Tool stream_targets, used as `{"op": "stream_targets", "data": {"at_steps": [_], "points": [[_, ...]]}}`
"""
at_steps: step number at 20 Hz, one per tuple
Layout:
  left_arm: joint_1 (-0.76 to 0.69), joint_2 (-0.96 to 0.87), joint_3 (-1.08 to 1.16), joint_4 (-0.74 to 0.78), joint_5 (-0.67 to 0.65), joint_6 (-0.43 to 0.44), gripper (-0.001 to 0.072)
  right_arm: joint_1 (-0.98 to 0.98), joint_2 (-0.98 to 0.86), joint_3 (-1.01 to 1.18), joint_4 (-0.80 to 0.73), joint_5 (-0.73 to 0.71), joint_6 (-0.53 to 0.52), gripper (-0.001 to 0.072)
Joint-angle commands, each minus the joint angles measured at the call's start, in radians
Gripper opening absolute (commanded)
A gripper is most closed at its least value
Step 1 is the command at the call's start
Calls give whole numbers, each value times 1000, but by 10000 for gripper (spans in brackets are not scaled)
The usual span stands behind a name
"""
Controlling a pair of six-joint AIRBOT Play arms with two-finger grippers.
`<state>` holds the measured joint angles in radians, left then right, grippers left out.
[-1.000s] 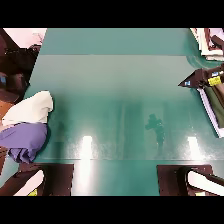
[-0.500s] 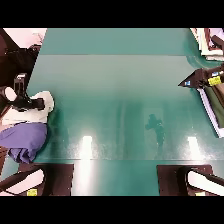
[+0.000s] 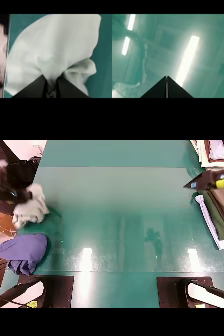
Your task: Fold the shirts.
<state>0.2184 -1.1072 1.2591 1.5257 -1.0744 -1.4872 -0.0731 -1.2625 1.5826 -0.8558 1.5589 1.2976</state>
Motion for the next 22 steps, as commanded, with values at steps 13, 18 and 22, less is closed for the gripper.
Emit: {"op": "stream_targets", "data": {"at_steps": [13, 18, 22], "points": [[-582, -15, 335, -455, -312, 194, 30, 0, 1, 317, 0, -55, 20, 22], [-794, -276, 266, -456, -156, 192, 656, 0, 1, 317, -1, -13, 20, 22], [-734, -326, 288, -430, -157, 179, 663, 0, 0, 317, -4, 9, 20, 22]]}}
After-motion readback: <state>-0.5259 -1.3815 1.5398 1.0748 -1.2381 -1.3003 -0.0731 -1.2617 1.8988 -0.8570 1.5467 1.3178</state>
